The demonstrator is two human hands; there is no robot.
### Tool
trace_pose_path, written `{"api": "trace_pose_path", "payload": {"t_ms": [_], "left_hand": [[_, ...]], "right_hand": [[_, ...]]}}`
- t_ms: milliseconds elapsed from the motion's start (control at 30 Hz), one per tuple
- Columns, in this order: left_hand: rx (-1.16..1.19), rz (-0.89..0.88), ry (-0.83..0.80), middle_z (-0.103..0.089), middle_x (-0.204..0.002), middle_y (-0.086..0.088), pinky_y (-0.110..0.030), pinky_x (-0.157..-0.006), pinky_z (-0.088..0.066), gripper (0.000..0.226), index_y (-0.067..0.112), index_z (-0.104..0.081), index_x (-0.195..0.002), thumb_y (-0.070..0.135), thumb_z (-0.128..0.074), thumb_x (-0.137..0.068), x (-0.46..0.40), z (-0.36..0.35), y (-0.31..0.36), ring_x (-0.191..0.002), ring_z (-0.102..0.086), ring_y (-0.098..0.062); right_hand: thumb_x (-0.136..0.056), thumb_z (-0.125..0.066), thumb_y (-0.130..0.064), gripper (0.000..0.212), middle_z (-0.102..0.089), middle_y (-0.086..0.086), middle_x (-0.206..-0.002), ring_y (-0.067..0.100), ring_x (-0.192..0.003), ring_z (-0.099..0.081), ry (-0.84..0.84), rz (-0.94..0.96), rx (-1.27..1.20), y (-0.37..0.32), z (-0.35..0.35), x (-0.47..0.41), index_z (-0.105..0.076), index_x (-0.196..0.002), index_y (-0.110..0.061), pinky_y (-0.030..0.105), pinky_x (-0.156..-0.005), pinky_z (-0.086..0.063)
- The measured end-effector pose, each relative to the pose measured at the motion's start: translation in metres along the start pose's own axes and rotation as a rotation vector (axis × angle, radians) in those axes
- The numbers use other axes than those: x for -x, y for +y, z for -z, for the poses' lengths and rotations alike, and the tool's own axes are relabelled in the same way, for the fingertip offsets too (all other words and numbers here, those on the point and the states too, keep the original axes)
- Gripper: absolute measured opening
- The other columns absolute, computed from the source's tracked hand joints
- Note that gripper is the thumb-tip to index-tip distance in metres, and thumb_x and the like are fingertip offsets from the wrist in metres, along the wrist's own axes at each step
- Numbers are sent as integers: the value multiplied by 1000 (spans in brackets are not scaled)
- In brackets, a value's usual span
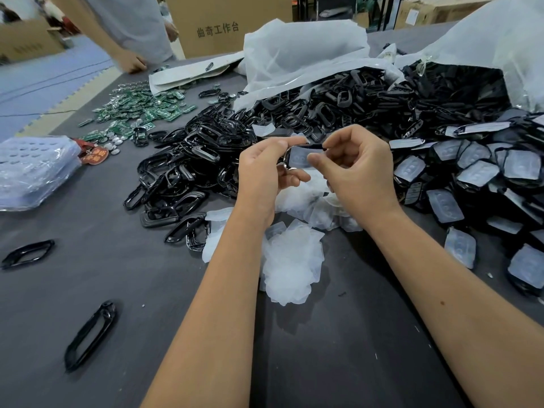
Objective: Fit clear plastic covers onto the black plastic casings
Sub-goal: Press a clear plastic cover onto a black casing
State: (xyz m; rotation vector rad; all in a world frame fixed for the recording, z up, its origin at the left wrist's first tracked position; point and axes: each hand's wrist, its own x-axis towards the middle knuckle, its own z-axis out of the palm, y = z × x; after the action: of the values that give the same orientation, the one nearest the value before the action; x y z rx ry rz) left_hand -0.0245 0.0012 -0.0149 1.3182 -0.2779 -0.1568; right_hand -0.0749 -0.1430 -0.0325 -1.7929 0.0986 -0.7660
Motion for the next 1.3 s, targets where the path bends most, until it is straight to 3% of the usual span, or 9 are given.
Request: {"api": "trace_pose_path", "payload": {"t_ms": [100,333,633,967,1300], "left_hand": [[-6,-6,-1,-73,-94,-21,-23,-47,-46,31,4,-79,-97,8,-48,-99,0,0,-1,-50,-62,-23],[-31,-6,-5,-73,-84,-13,-22,-45,-43,28,4,-79,-96,5,-51,-98,-1,0,-1,-47,-58,-21],[-114,-47,-21,-72,-84,-19,-21,-46,-42,22,8,-78,-95,-4,-59,-92,-1,0,-4,-49,-57,-16],[-133,-40,-20,-73,-75,-9,-21,-48,-43,24,9,-76,-97,-9,-61,-91,-1,1,-4,-50,-57,-14],[-89,-6,-30,-71,-75,-10,-21,-46,-41,23,10,-76,-92,-7,-62,-93,1,-2,-1,-47,-57,-14]], "right_hand": [[-83,-86,-17,16,-70,-2,-73,14,-65,-65,-4,41,35,-1,-1,0,-70,-82,-15,41,-62,-60],[-83,-86,-13,14,-71,-3,-73,10,-64,-62,-38,84,63,-3,2,-1,-73,-81,-14,25,-63,-53],[-83,-85,-13,11,-72,0,-75,16,-67,-66,-26,100,98,-5,3,-1,-74,-82,-12,30,-66,-58],[-87,-82,-17,13,-69,-3,-71,3,-62,-58,24,90,94,-6,1,0,-73,-78,-12,18,-63,-48],[-86,-82,-20,17,-69,-2,-71,8,-64,-61,104,106,151,-8,-1,3,-70,-77,-11,21,-65,-50]]}}
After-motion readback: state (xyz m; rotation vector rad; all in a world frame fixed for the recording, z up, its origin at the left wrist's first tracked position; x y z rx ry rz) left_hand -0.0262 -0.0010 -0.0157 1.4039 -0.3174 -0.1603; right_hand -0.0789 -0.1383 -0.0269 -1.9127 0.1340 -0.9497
